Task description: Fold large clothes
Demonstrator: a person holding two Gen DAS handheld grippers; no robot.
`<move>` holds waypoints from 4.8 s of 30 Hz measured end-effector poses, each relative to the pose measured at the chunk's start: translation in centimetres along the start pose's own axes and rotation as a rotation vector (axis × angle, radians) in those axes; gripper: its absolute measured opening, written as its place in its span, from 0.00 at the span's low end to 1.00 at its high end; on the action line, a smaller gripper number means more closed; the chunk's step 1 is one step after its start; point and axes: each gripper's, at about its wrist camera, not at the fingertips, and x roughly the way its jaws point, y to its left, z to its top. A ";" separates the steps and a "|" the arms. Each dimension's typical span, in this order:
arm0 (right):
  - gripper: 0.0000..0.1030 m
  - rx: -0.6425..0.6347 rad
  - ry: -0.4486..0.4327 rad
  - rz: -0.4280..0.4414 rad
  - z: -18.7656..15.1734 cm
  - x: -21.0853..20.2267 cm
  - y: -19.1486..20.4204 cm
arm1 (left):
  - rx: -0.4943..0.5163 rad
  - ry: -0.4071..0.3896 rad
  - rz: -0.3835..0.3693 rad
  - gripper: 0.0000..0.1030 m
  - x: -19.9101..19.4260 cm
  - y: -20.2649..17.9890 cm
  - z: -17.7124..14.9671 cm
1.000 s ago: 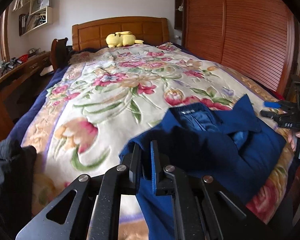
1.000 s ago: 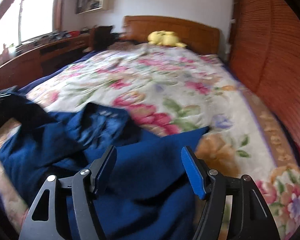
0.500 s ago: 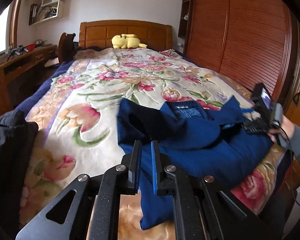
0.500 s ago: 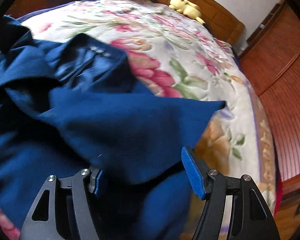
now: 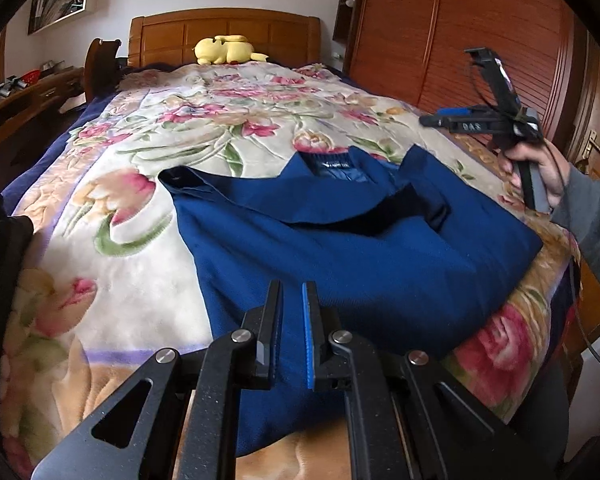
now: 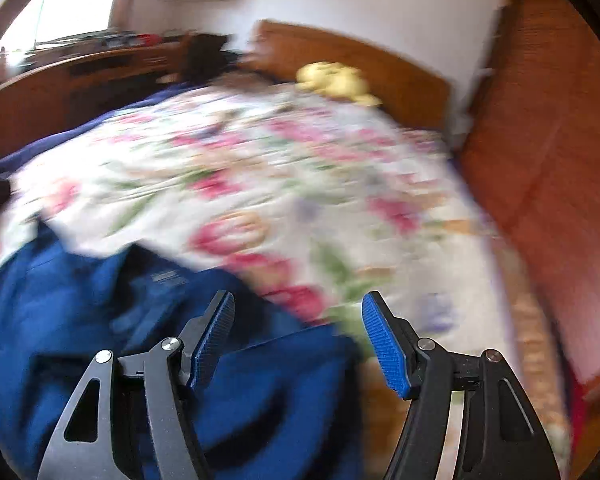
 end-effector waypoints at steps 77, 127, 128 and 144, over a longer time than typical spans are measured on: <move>0.62 0.327 0.305 0.084 -6.3 12.8 -12.7 | 0.000 0.089 0.020 0.09 3.7 -2.0 -2.1; 0.61 0.233 0.078 0.015 -18.1 -5.4 -7.4 | -0.101 0.134 0.102 0.12 -1.5 0.5 -5.9; 0.63 0.241 0.079 0.019 -18.6 -6.1 -7.1 | -0.100 0.136 0.109 0.12 -1.4 0.5 -5.9; 0.76 0.303 0.051 0.082 -22.1 -10.3 -6.2 | -0.219 0.141 0.144 0.18 -0.1 4.0 -6.1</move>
